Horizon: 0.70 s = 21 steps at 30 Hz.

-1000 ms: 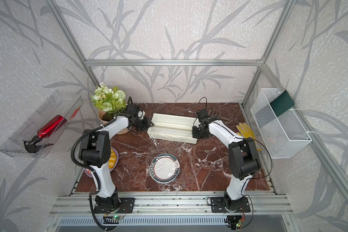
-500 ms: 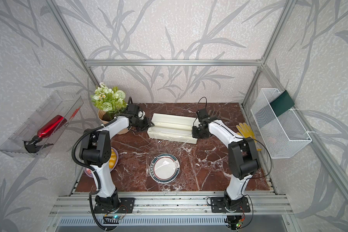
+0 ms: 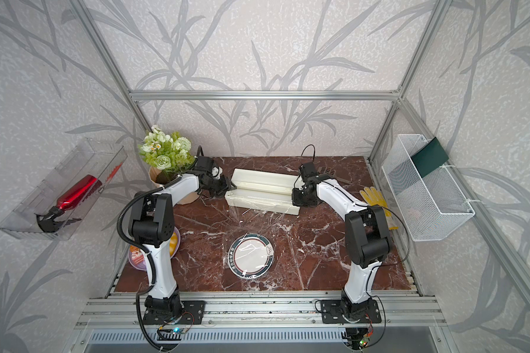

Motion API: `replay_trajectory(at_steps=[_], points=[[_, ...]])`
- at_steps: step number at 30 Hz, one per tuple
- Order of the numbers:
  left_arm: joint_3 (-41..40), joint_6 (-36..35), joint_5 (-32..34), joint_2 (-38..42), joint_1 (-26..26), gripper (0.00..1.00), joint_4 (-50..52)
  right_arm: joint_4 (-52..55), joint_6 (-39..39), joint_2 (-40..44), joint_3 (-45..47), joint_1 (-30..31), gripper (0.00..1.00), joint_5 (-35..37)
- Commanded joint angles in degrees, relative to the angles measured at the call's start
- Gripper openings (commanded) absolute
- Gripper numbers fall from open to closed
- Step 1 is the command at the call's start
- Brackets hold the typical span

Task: Wrap the plate with plastic wrap
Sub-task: Move the plastic wrap cutting box to the center of the board.

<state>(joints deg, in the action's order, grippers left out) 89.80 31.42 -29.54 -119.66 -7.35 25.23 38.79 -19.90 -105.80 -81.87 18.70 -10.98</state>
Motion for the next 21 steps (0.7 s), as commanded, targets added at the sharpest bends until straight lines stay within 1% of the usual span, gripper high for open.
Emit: replay_trajectory(at_steps=[1, 6, 13, 21], points=[[2.45, 0.5, -1.64, -1.55, -0.29, 0.48, 0.17, 0.66, -0.27, -4.4, -0.29, -0.57, 0.1, 2.11], [4.03, 0.71, -1.91, -2.42, -0.23, 0.48, 0.18, 0.77, -0.2, -5.5, -1.87, -0.68, 0.1, 1.14], [5.16, 1.3, -2.88, -3.51, -0.24, 0.48, -0.62, 0.99, -0.09, -6.08, -2.66, -0.75, 0.1, 1.6], [5.21, 2.1, -4.18, -3.92, -0.2, 0.48, -1.78, 1.09, -0.05, -6.1, -2.81, -1.38, 0.1, 1.08]])
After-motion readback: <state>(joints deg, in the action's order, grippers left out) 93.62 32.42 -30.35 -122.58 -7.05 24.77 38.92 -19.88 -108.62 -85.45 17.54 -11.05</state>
